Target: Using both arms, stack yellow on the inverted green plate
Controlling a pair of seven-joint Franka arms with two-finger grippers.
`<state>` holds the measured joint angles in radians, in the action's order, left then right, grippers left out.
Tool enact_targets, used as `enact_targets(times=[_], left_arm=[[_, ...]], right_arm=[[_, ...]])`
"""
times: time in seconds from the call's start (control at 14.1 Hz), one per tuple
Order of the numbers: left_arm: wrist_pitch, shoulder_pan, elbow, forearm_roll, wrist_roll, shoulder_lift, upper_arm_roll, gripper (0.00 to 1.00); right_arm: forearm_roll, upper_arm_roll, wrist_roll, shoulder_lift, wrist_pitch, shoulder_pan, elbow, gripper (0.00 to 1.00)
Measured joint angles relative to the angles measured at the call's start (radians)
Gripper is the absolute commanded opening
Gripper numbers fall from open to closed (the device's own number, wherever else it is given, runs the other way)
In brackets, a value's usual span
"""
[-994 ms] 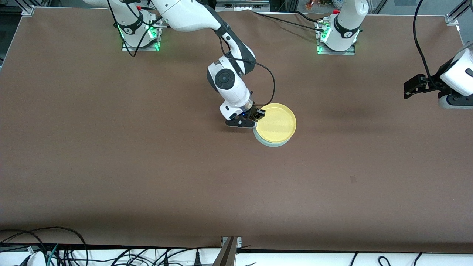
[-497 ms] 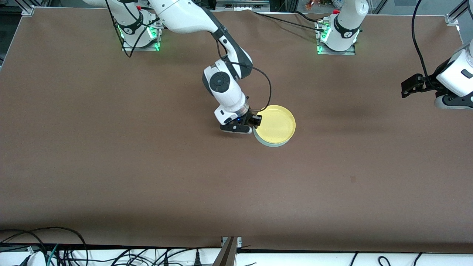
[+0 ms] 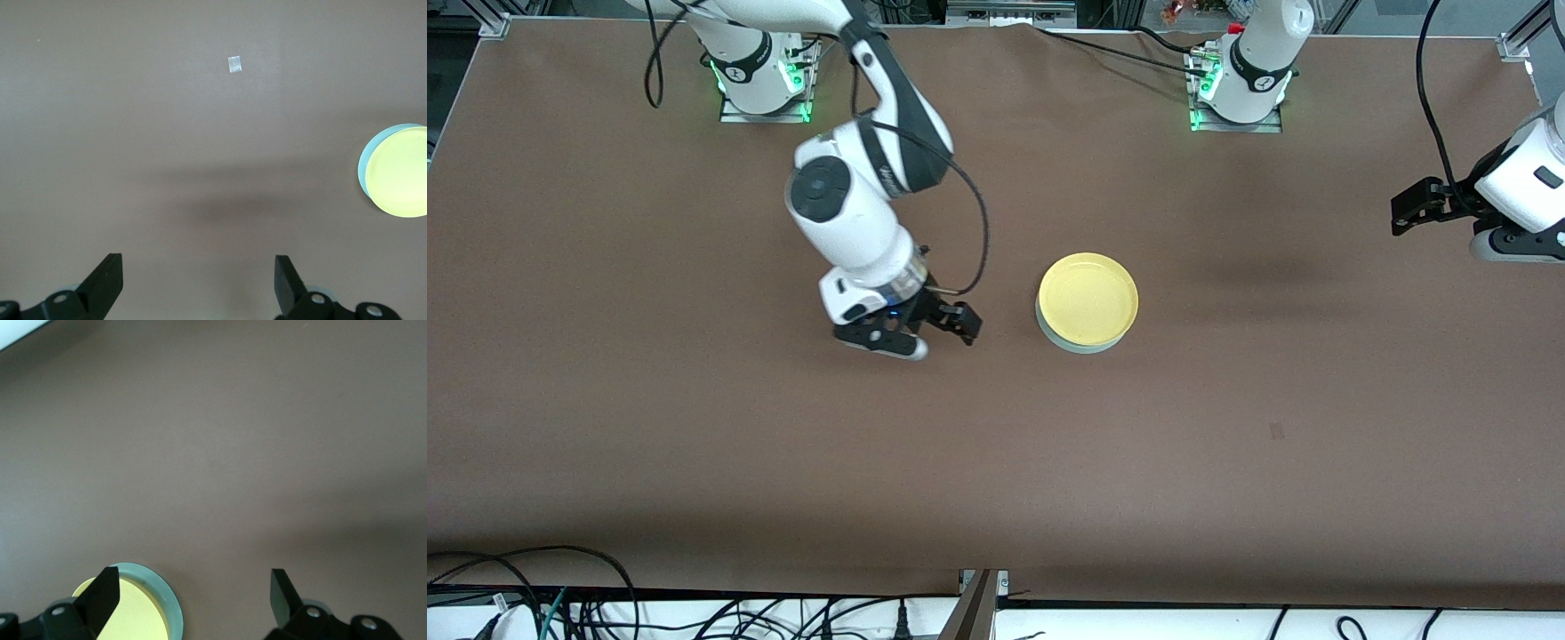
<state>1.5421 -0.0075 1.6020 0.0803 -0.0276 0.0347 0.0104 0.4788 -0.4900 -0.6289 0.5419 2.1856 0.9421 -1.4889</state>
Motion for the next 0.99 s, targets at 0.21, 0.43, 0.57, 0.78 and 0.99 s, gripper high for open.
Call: enact_targets(times=[0.21, 0.43, 0.57, 0.78, 0.99], left_arm=[[0.000, -0.001, 0.000, 0.000, 0.000, 0.000, 0.002, 1.00], [0.000, -0.002, 0.000, 0.000, 0.000, 0.000, 0.002, 1.00], [0.000, -0.002, 0.000, 0.000, 0.000, 0.000, 0.003, 1.00], [0.000, -0.002, 0.000, 0.000, 0.000, 0.000, 0.003, 1.00], [0.000, -0.002, 0.000, 0.000, 0.000, 0.000, 0.004, 1.00]], right_arm=[[-0.001, -0.100, 0.024, -0.108, -0.191, 0.000, 0.000, 1.00], [-0.095, -0.107, 0.137, -0.238, -0.413, -0.092, 0.000, 1.00], [-0.212, 0.025, 0.189, -0.334, -0.515, -0.262, -0.002, 1.00], [-0.321, 0.280, 0.267, -0.433, -0.609, -0.537, -0.008, 1.00], [-0.340, 0.391, 0.418, -0.469, -0.651, -0.721, -0.021, 1.00]])
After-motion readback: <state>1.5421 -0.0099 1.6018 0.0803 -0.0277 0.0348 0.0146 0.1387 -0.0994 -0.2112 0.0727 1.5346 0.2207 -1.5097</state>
